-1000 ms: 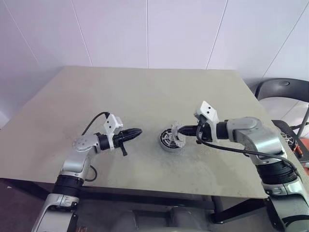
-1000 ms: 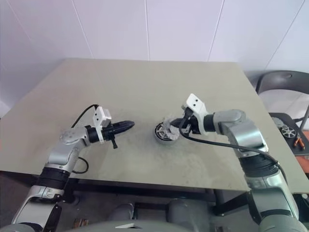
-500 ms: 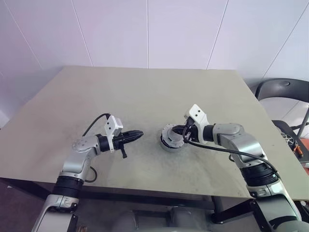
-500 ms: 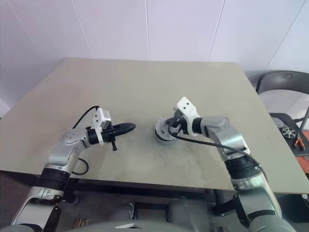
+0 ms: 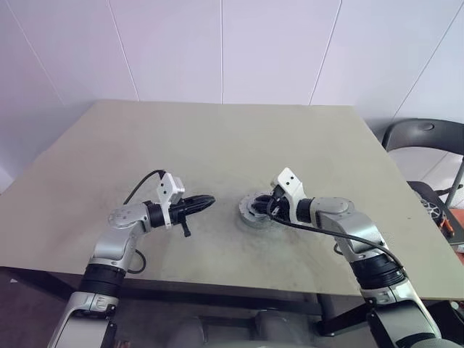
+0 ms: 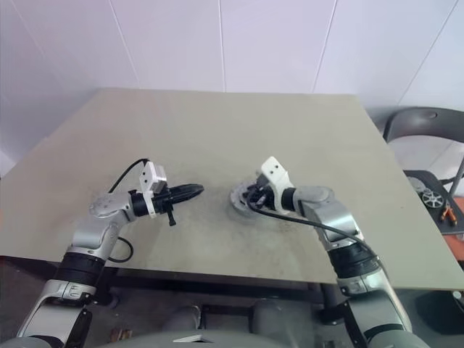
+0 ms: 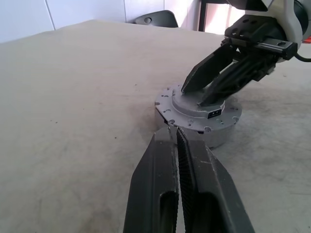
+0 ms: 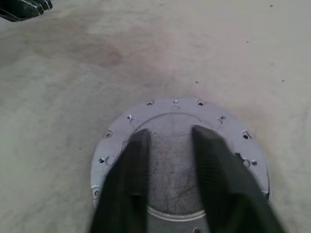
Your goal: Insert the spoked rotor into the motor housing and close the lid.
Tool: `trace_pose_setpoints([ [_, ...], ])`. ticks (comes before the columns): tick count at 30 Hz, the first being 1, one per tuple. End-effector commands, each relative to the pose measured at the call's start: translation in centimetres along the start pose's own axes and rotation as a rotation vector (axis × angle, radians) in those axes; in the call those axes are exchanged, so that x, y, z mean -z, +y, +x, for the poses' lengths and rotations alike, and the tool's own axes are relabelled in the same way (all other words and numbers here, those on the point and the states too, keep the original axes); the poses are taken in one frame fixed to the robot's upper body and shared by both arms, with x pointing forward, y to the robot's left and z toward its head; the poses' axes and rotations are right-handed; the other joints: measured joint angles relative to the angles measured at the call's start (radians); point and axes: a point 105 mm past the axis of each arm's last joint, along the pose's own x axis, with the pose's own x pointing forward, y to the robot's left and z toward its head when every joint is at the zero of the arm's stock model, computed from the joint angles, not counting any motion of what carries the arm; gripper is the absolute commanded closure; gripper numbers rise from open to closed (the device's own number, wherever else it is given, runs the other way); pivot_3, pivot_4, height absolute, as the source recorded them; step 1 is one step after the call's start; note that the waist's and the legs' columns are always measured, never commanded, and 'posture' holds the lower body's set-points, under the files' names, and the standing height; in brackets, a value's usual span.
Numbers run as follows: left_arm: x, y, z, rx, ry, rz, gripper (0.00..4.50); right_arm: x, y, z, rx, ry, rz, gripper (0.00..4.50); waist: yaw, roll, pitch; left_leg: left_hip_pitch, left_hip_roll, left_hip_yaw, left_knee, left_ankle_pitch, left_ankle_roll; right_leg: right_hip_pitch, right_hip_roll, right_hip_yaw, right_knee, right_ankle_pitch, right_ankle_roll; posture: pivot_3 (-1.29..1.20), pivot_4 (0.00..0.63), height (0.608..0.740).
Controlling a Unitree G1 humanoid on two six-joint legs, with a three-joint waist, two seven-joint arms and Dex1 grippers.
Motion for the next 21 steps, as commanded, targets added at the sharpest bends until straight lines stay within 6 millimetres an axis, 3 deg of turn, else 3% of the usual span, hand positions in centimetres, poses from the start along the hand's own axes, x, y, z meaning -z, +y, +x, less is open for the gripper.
trace_pose_setpoints([
  [1,-1.1,0.5,-0.2,-0.020,-0.022,0.054,4.26,0.4,0.1,0.2,0.003,0.006,0.050,1.75,0.000,0.000,0.000,0.000,0.000,0.000,0.000,0.000,0.000,0.000,0.000,0.000,0.000,0.000,0.000,0.00,0.000,0.740],
  [6,-1.1,0.6,-0.2,-0.024,-0.024,0.060,4.26,1.2,-0.6,0.3,0.054,0.036,0.036,0.04,0.000,0.000,0.000,0.000,0.000,0.000,0.001,0.000,0.000,0.000,0.000,0.000,0.000,0.000,0.000,0.00,0.000,0.740],
  [18,-1.1,0.8,-0.4,-0.041,-0.017,0.065,4.26,2.4,-0.6,0.6,0.067,0.080,-0.011,0.04,0.000,0.000,0.000,-0.001,0.000,0.000,0.000,0.000,0.000,-0.001,0.000,0.000,-0.001,0.000,0.000,0.00,0.000,0.740],
  [21,-1.0,0.8,-0.4,-0.044,-0.015,0.067,4.26,2.6,-0.5,0.7,0.065,0.083,-0.017,0.62,-0.001,0.000,0.000,-0.001,0.000,0.000,0.000,0.000,0.000,0.000,0.000,0.000,-0.002,0.000,0.000,0.00,0.000,0.740],
])
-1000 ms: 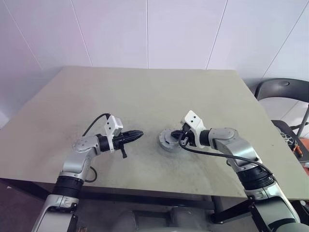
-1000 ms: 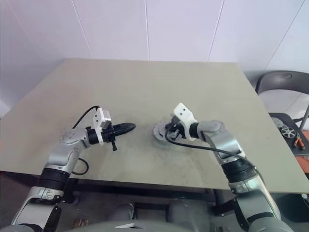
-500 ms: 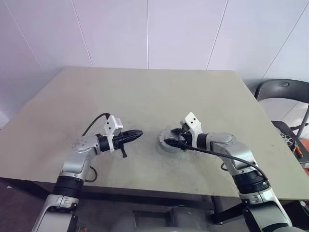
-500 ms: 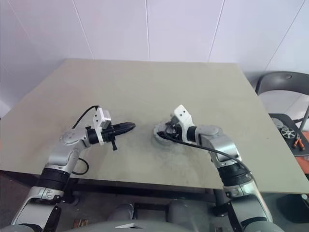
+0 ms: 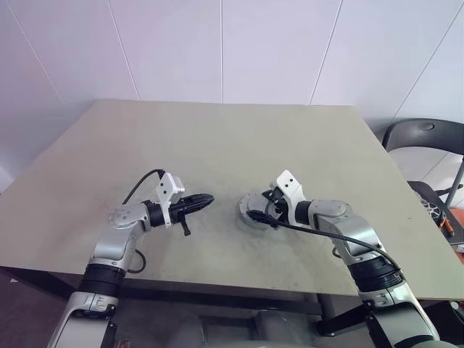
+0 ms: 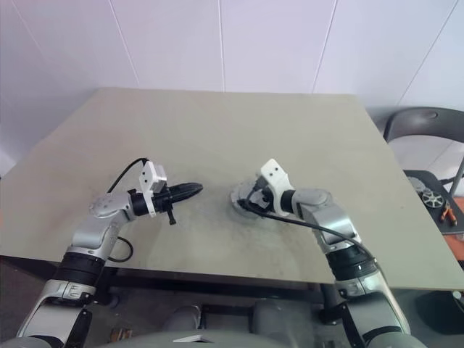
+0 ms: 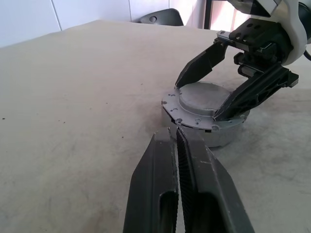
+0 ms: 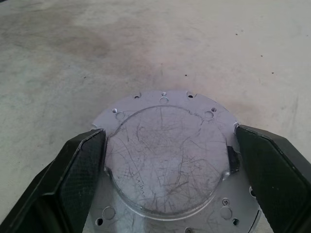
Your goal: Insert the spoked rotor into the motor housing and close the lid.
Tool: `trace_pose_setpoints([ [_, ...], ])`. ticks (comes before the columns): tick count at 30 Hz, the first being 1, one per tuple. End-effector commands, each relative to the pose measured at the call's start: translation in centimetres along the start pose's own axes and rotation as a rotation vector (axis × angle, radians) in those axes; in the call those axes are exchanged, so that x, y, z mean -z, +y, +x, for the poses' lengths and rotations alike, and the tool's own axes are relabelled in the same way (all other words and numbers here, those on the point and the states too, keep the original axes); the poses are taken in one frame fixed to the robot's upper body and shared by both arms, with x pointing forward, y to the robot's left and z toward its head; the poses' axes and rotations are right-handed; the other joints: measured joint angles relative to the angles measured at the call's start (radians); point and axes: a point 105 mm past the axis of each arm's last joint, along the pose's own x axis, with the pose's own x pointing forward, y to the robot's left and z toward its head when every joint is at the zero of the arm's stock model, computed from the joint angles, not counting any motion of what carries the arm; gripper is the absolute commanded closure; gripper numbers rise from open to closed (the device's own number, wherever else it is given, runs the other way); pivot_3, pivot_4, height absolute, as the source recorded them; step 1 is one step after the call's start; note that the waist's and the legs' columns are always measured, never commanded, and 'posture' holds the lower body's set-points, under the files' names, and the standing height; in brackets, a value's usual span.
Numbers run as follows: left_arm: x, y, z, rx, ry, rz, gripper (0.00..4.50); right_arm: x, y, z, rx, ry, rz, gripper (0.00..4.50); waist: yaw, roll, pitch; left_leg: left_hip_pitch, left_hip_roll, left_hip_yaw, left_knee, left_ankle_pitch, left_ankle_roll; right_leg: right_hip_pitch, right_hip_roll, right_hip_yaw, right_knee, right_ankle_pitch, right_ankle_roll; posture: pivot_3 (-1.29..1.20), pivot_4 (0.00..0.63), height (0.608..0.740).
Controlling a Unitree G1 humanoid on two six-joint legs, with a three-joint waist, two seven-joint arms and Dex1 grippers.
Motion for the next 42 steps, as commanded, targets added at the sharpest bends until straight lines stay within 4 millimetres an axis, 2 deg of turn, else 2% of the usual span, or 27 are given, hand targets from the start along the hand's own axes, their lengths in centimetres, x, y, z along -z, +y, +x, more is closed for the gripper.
trace_pose_setpoints([
  [1,-1.1,0.6,-0.4,-0.021,-0.023,0.044,4.26,2.0,0.2,0.2,-0.003,0.070,0.018,0.93,0.000,0.000,0.000,0.000,0.000,0.000,0.000,0.000,0.000,0.000,0.000,0.000,0.000,0.000,0.000,0.00,0.000,0.740],
  [6,-1.0,0.6,-0.3,-0.024,-0.019,0.045,4.26,1.9,0.3,0.3,-0.013,0.066,0.027,1.00,0.000,0.000,0.000,0.000,0.000,0.000,-0.001,0.000,0.000,0.000,0.000,0.000,-0.001,0.000,0.000,0.00,0.000,0.740],
  [12,-1.0,0.5,-0.2,-0.022,-0.018,0.046,4.26,0.7,0.0,0.3,-0.001,0.010,0.055,1.00,-0.001,0.000,0.000,0.000,0.000,0.000,-0.001,0.000,0.000,0.000,0.000,0.000,-0.001,0.000,0.000,0.00,0.000,0.740],
  [19,-1.0,0.5,-0.1,-0.024,-0.018,0.046,4.26,1.4,0.0,0.3,0.000,0.039,0.024,1.00,-0.002,0.000,0.000,-0.001,0.000,0.000,-0.001,0.000,0.000,0.000,0.000,0.000,-0.003,0.000,0.000,0.00,0.000,0.740],
  [29,-0.8,0.6,-0.1,-0.029,-0.007,0.047,4.26,1.2,-0.9,0.5,0.040,0.024,0.010,1.00,-0.004,0.000,0.000,-0.001,0.001,0.000,-0.001,0.000,0.000,0.001,0.000,0.000,-0.008,0.000,0.000,0.00,0.000,0.740],
  [35,-0.8,0.6,-0.1,-0.027,-0.006,0.047,4.26,2.6,-0.7,0.5,0.033,0.091,-0.014,1.00,-0.010,0.000,0.000,-0.001,0.001,0.000,-0.001,0.000,0.000,0.002,0.000,0.000,-0.010,0.000,0.000,0.00,0.000,0.740],
  [42,-0.8,0.6,-0.1,-0.026,-0.006,0.047,4.26,4.1,-1.6,0.1,0.073,0.171,-0.020,1.00,-0.014,0.001,-0.001,-0.001,0.001,0.000,-0.001,0.000,0.000,0.003,-0.001,-0.001,-0.011,0.000,0.000,0.00,0.000,0.740],
])
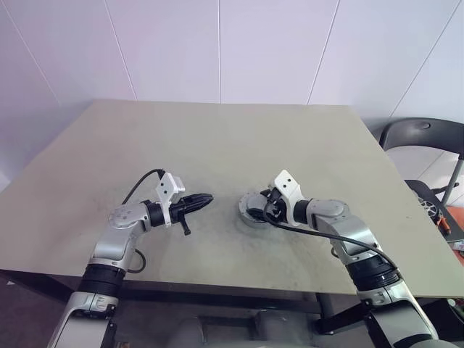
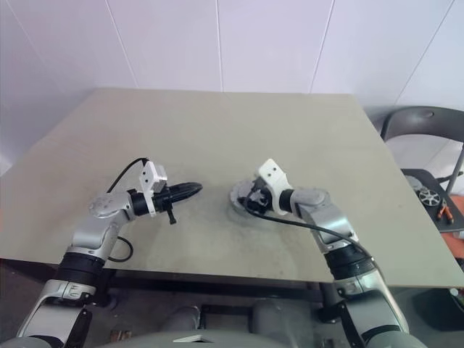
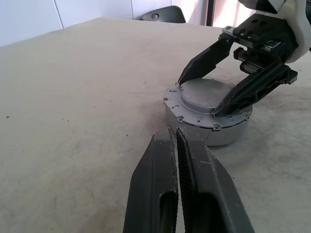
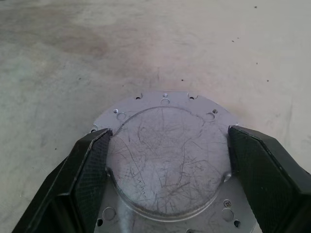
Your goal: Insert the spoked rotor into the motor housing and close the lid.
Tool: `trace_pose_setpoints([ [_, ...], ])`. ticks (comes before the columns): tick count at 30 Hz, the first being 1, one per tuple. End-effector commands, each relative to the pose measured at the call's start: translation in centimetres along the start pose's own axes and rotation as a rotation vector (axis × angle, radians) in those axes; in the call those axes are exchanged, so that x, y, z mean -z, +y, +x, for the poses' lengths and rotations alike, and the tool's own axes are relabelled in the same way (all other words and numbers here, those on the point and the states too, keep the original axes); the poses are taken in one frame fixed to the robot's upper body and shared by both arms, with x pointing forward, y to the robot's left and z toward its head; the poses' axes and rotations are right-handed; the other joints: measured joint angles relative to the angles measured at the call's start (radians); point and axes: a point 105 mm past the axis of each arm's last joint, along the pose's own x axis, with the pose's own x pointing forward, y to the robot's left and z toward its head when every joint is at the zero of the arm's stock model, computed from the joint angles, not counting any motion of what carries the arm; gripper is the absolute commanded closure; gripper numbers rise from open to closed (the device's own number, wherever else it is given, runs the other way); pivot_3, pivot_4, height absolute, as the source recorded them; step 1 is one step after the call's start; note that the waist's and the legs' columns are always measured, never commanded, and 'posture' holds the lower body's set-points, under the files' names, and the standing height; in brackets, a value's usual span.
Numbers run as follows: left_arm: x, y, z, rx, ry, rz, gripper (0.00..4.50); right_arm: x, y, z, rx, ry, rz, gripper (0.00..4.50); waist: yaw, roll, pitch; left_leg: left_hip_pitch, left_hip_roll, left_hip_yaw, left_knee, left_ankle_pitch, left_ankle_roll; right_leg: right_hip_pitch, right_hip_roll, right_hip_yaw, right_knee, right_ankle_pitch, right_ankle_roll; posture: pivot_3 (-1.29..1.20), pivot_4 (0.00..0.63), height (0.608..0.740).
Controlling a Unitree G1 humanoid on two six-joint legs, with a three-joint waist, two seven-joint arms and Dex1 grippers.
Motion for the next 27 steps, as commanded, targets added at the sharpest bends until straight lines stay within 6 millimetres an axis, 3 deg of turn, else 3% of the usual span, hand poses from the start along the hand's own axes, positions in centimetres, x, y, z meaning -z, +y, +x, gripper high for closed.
trace_pose_setpoints([
  [1,-0.9,0.4,-0.1,-0.007,-0.017,0.040,4.26,4.4,-1.2,-0.5,0.059,0.190,0.029,1.00,0.000,0.001,0.000,0.000,0.000,0.000,0.000,0.000,0.000,0.000,0.000,0.000,0.000,0.000,0.000,0.00,0.000,0.740],
  [7,-0.9,0.4,-0.1,-0.007,-0.016,0.041,4.26,5.2,-1.2,-1.0,0.049,0.225,0.040,1.00,0.002,0.002,-0.002,0.000,0.000,0.000,0.001,-0.002,-0.003,0.004,-0.001,-0.001,-0.005,0.000,0.000,0.00,0.000,0.740],
  [14,-0.9,0.6,-0.1,-0.007,-0.015,0.044,4.26,5.1,-2.9,-1.1,0.134,0.219,0.030,1.00,0.003,0.002,-0.002,0.000,0.000,0.000,0.002,-0.002,-0.003,0.005,-0.003,-0.002,-0.008,0.000,0.000,0.00,0.000,0.740],
  [21,-1.0,0.6,0.0,-0.005,-0.014,0.046,4.26,5.5,-2.2,-1.3,0.083,0.242,0.040,1.00,-0.008,0.016,-0.010,-0.004,0.004,-0.004,0.000,-0.002,-0.003,0.015,-0.003,-0.010,-0.039,0.000,0.001,0.00,0.000,0.740],
  [27,-1.0,0.6,0.0,0.000,-0.015,0.048,4.26,5.9,-1.4,-2.2,0.007,0.278,0.080,1.00,0.004,0.016,-0.012,-0.006,0.002,0.006,0.001,-0.002,-0.003,0.017,-0.018,-0.013,-0.040,0.001,0.002,0.00,0.000,0.740],
])
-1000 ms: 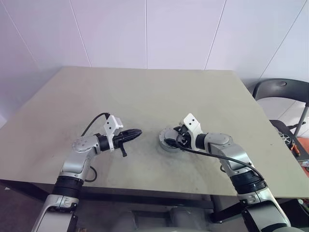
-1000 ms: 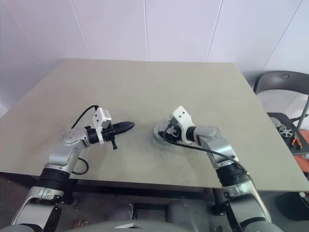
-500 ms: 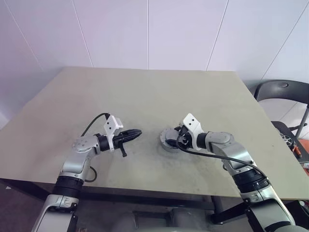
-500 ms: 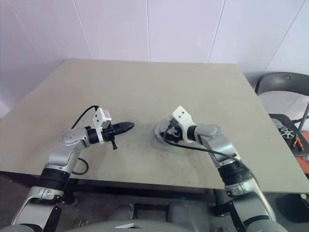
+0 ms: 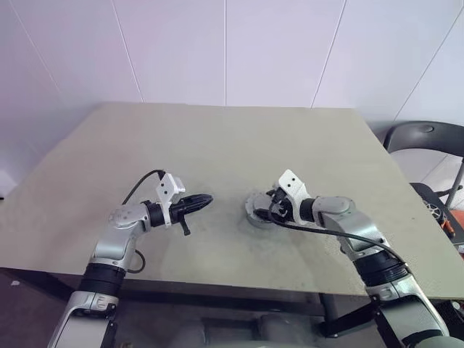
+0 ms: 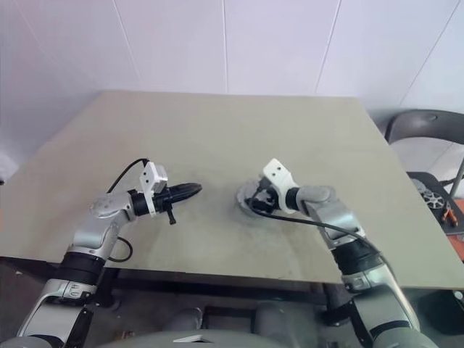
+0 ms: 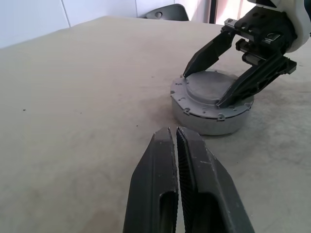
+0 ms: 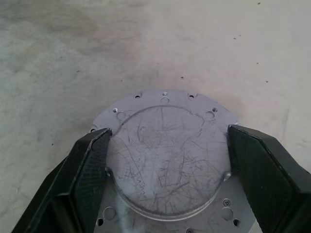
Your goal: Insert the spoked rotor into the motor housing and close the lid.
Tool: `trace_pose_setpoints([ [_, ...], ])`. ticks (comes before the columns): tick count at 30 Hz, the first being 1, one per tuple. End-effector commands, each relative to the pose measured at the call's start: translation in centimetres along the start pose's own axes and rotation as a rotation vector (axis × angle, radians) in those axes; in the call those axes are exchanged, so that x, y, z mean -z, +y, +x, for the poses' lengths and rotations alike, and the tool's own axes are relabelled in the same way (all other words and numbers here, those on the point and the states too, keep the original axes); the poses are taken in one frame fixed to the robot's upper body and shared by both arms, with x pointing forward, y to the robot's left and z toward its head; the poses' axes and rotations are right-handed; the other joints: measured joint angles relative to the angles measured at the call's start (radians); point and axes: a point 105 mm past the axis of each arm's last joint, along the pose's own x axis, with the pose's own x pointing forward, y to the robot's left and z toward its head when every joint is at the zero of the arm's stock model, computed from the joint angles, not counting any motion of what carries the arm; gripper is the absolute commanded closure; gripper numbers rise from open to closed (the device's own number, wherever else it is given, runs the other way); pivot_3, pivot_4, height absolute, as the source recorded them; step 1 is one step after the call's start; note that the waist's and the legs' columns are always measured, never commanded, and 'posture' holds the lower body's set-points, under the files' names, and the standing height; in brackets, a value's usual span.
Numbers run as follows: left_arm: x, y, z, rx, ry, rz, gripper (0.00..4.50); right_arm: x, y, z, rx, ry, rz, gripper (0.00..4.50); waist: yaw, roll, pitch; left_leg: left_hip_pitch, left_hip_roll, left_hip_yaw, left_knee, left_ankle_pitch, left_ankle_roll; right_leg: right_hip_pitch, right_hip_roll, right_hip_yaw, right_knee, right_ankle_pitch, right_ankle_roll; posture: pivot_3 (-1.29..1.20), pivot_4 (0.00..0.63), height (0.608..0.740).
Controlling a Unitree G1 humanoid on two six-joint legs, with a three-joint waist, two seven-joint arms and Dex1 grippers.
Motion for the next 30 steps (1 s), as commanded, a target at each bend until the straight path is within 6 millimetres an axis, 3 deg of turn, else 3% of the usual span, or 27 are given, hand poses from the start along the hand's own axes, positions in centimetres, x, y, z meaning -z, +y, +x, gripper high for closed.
trace_pose_setpoints([
  [1,-1.3,0.4,0.0,0.001,-0.027,0.048,4.26,4.8,-0.4,-0.7,0.022,0.189,0.100,1.00,0.008,-0.003,-0.002,0.000,-0.001,0.002,0.000,0.000,0.000,0.000,-0.001,0.000,0.002,0.000,0.000,0.00,0.000,0.740],
  [5,-1.3,0.4,0.1,0.003,-0.029,0.049,4.26,5.6,-0.8,-0.9,0.037,0.231,0.094,1.00,0.019,-0.013,-0.008,0.004,-0.004,0.013,-0.007,-0.002,0.007,-0.004,-0.006,0.003,0.011,0.001,0.001,0.00,0.000,0.740],
  [9,-1.4,0.4,0.1,0.002,-0.029,0.050,4.26,6.4,-0.1,-0.7,0.016,0.247,0.119,1.00,0.027,-0.013,-0.009,0.006,-0.003,0.013,-0.007,-0.003,0.008,-0.007,-0.005,0.003,0.019,0.001,0.011,0.00,0.000,0.740],
  [10,-1.4,0.4,0.1,0.002,-0.028,0.051,4.26,6.0,0.1,-0.5,0.006,0.219,0.137,1.00,0.029,-0.013,-0.009,0.007,-0.003,0.013,-0.007,-0.003,0.007,-0.007,-0.004,0.003,0.019,0.001,0.011,0.00,0.000,0.740],
  [14,-1.4,0.5,0.0,0.000,-0.025,0.053,4.26,1.6,1.9,-0.1,-0.112,-0.020,0.184,1.00,0.026,-0.013,-0.009,0.006,-0.001,0.014,-0.006,-0.004,0.005,-0.009,-0.003,0.003,0.019,0.001,0.011,0.00,0.000,0.740],
  [18,-1.4,0.4,0.1,0.003,-0.024,0.054,4.26,-0.9,1.5,-0.3,-0.090,-0.142,0.141,1.00,0.016,-0.013,-0.008,0.003,-0.001,0.018,-0.008,-0.003,0.007,-0.011,-0.003,0.006,0.020,0.001,0.011,0.00,0.000,0.740],
  [30,-1.3,0.5,0.1,-0.002,-0.022,0.053,4.26,-1.6,-0.9,-1.1,0.012,-0.126,0.007,1.00,0.019,-0.013,-0.007,0.004,0.001,0.020,-0.011,-0.003,0.008,-0.018,0.002,0.010,0.028,0.000,0.012,0.00,0.000,0.740],
])
